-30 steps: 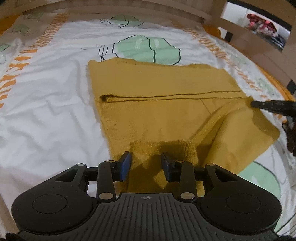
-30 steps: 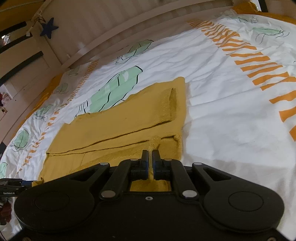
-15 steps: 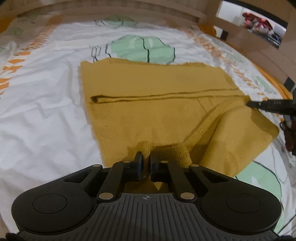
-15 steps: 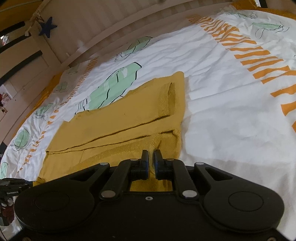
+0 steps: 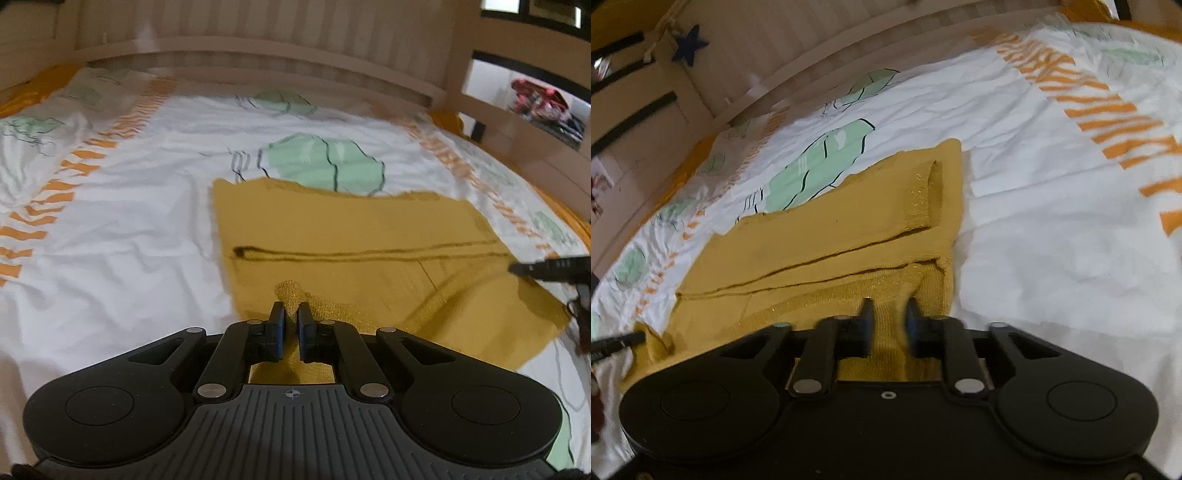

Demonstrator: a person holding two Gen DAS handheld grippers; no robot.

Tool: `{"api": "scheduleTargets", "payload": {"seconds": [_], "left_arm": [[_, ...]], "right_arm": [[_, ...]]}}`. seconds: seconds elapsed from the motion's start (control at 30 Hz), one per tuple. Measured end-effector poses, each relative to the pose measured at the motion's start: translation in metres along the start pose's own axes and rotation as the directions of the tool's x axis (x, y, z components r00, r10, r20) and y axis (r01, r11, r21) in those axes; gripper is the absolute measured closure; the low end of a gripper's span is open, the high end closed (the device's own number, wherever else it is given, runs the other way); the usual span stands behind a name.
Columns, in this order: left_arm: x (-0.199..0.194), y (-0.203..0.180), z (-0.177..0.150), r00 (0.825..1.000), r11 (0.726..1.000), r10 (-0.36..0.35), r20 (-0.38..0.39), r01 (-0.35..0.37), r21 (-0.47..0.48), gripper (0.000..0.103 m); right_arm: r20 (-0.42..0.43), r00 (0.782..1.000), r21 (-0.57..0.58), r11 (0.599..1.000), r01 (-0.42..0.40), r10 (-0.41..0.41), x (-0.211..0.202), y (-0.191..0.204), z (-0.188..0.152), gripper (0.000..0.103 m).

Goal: Fold small clothes

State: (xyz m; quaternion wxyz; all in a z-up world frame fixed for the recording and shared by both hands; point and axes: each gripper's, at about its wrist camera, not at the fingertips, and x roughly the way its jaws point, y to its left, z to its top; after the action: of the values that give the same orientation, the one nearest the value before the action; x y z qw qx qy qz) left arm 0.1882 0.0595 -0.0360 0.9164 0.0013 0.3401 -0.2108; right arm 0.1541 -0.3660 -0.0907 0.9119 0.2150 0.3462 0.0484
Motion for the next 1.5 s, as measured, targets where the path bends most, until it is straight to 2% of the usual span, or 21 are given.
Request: {"api": "scheduleTargets", "payload": {"seconds": [0.17, 0.33, 0.5, 0.67, 0.83, 1.03, 1.2, 1.4, 1.5], "left_arm": [[-0.012, 0.002, 0.002, 0.997, 0.999, 0.040, 0.064, -0.039, -0.013, 0.096], [-0.025, 0.001, 0.012, 0.987, 0.997, 0.072, 0.146, -0.071, -0.011, 0.096], [-0.028, 0.002, 0.040, 0.970, 0.996, 0.087, 0.226, -0.090, 0.004, 0.096], [-0.005, 0.007, 0.074, 0.958, 0.995, 0.101, 0.267, -0.102, -0.011, 0.096], [0.046, 0.018, 0.103, 0.970, 0.992, 0.107, 0.218, -0.090, -0.087, 0.096], [0.107, 0.028, 0.102, 0.980, 0.982, 0.163, 0.114, -0.150, -0.112, 0.096], [0.138, 0.034, 0.099, 0.975, 0.973, 0.218, 0.043, -0.214, -0.089, 0.096], [0.154, 0.035, 0.097, 0.968, 0.965, 0.250, 0.005, -0.249, -0.083, 0.096], [0.166, 0.035, 0.096, 0.961, 0.960, 0.271, -0.044, -0.274, -0.055, 0.092]], "right_arm": [[0.077, 0.997, -0.066, 0.998, 0.016, -0.011, -0.018, 0.014, 0.001, 0.093], [0.175, 0.984, -0.105, 0.993, 0.049, -0.030, -0.035, 0.023, 0.010, 0.093], [0.245, 0.969, -0.132, 0.989, 0.073, -0.039, -0.038, 0.026, 0.031, 0.093], [0.266, 0.962, -0.126, 0.988, 0.090, -0.054, -0.018, 0.019, 0.064, 0.093], [0.230, 0.970, -0.073, 0.993, 0.093, -0.074, 0.019, 0.004, 0.088, 0.093], [0.160, 0.979, -0.070, 0.987, 0.141, -0.129, 0.060, -0.009, 0.092, 0.093], [0.125, 0.979, -0.073, 0.983, 0.170, -0.160, 0.079, -0.015, 0.089, 0.093], [0.117, 0.977, -0.064, 0.980, 0.187, -0.179, 0.086, -0.016, 0.088, 0.093], [0.100, 0.975, -0.070, 0.976, 0.206, -0.199, 0.091, -0.015, 0.089, 0.093]]}}
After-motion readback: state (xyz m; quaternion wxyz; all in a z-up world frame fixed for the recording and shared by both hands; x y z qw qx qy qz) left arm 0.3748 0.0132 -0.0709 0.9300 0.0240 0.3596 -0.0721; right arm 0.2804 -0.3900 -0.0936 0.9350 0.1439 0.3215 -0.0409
